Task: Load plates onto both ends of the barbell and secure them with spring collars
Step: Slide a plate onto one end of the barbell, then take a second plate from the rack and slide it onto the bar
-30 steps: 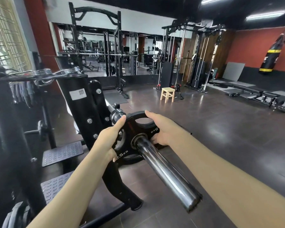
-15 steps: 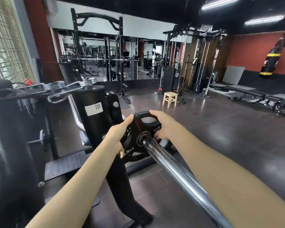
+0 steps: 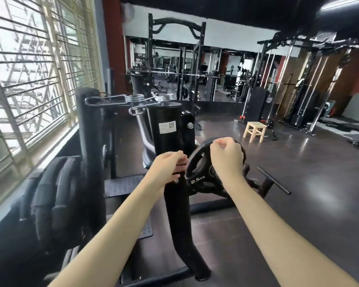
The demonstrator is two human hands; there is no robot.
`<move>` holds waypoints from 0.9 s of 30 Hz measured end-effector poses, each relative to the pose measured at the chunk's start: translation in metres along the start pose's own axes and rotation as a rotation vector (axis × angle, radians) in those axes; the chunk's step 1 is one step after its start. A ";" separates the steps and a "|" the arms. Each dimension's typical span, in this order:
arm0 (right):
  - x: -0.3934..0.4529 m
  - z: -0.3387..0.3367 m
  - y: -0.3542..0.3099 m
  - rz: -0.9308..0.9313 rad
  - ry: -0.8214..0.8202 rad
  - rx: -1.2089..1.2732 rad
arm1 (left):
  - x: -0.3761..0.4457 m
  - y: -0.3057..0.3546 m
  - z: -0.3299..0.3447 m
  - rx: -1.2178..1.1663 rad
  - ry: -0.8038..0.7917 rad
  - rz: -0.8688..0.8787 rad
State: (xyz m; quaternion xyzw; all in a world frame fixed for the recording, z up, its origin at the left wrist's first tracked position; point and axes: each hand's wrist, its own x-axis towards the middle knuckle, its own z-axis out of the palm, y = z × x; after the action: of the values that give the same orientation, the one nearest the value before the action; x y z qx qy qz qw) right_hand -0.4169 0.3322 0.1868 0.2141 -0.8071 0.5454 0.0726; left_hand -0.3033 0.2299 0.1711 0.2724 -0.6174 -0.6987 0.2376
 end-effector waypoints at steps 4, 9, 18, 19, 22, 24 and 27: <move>-0.054 0.048 -0.016 -0.106 -0.359 0.064 | -0.034 -0.024 -0.083 -0.073 0.123 -0.035; -0.108 0.139 -0.047 -0.081 -0.667 0.073 | -0.056 -0.059 -0.196 -0.211 0.400 -0.183; -0.170 0.317 -0.124 -0.100 -0.902 0.038 | -0.031 -0.089 -0.377 -0.419 0.752 -0.223; -0.173 0.336 -0.133 -0.118 -0.907 0.021 | -0.025 -0.093 -0.393 -0.448 0.797 -0.236; -0.178 0.392 -0.156 -0.156 -0.928 -0.007 | -0.009 -0.101 -0.428 -0.519 0.858 -0.333; -0.179 0.423 -0.165 -0.160 -0.956 -0.075 | 0.001 -0.108 -0.442 -0.591 0.808 -0.436; -0.179 0.461 -0.170 -0.151 -0.972 -0.238 | 0.021 -0.118 -0.455 -0.725 0.667 -0.545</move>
State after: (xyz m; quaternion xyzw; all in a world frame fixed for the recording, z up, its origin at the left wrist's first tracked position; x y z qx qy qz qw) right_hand -0.1299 -0.0934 0.0868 0.4914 -0.7863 0.2802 -0.2486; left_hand -0.0115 -0.1034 0.0116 0.5291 -0.1367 -0.7782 0.3094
